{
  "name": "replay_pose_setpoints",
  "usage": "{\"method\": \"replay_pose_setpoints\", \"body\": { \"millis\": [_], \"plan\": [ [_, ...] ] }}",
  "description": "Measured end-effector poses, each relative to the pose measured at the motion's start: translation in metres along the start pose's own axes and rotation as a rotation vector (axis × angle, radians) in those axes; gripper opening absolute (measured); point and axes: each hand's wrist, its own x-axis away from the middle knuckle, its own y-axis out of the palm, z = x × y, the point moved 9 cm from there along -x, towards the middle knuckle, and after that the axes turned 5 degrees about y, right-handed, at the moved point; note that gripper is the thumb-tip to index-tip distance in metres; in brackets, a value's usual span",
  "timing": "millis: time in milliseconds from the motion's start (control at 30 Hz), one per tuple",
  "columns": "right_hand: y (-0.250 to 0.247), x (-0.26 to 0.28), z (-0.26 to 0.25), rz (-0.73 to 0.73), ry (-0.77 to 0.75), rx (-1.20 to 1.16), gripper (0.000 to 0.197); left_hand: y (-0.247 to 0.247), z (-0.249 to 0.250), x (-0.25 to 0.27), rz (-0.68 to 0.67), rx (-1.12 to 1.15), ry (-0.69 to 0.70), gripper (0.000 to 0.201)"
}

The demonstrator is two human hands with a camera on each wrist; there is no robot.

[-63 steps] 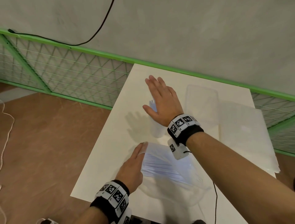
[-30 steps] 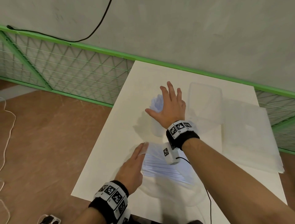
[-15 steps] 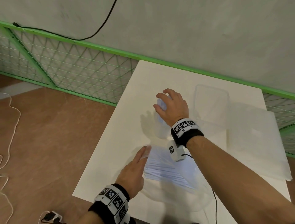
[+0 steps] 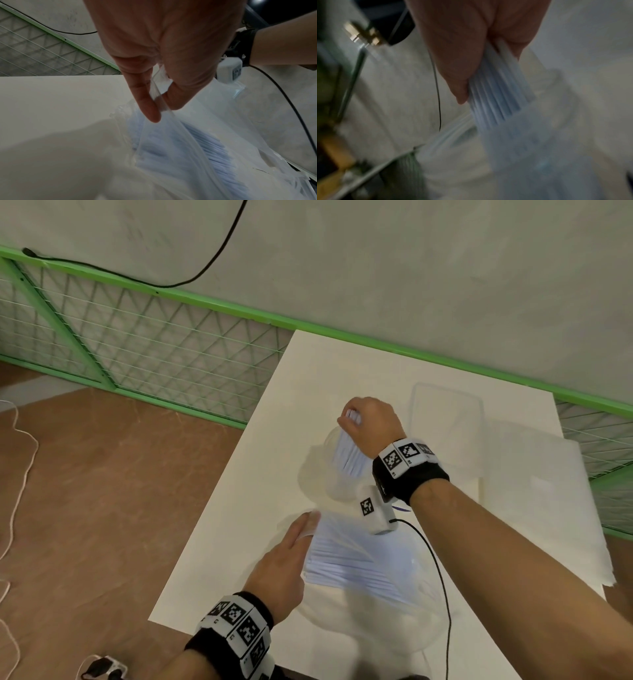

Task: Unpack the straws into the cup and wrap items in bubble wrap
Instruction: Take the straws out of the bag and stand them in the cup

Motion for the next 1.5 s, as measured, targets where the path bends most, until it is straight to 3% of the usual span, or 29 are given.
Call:
{"method": "replay_pose_setpoints", "body": {
  "millis": [33, 100, 233, 467, 733, 833, 967, 1100, 1233, 1500],
  "plan": [
    [0.002, 0.002, -0.001, -0.029, -0.028, 0.071, 0.017, 0.0, 0.001, -0.001, 0.003, 0.0, 0.008, 0.103],
    [-0.007, 0.009, -0.01, 0.062, -0.125, 0.151, 0.026, -0.001, 0.001, -0.002, 0.012, 0.001, 0.016, 0.103],
    [-0.037, 0.048, -0.015, 0.333, -0.092, -0.03, 0.04, 0.0, -0.002, -0.003, 0.011, 0.004, 0.005, 0.103],
    [0.002, 0.099, -0.003, 0.252, 0.121, -0.206, 0.077, 0.005, -0.009, -0.002, -0.003, 0.016, -0.035, 0.103],
    [0.011, 0.069, 0.013, 0.283, 0.188, -0.228, 0.088, 0.003, -0.006, -0.003, -0.009, 0.011, -0.001, 0.103],
    [0.011, 0.048, 0.016, 0.241, 0.184, -0.255, 0.083, 0.004, -0.003, -0.002, -0.013, 0.009, 0.036, 0.102],
    [0.01, 0.028, 0.012, 0.165, 0.122, -0.12, 0.067, 0.005, -0.001, -0.002, -0.008, -0.002, 0.055, 0.101],
    [0.01, 0.016, 0.006, 0.135, 0.075, -0.039, 0.045, 0.005, -0.001, 0.0, -0.011, -0.005, 0.041, 0.102],
    [0.013, 0.009, 0.004, 0.152, 0.015, -0.111, 0.018, 0.005, -0.002, 0.002, -0.035, -0.026, 0.0, 0.101],
    [-0.008, 0.005, -0.004, 0.246, -0.036, -0.184, 0.016, 0.008, -0.003, 0.005, -0.063, -0.024, -0.026, 0.101]
  ]
}}
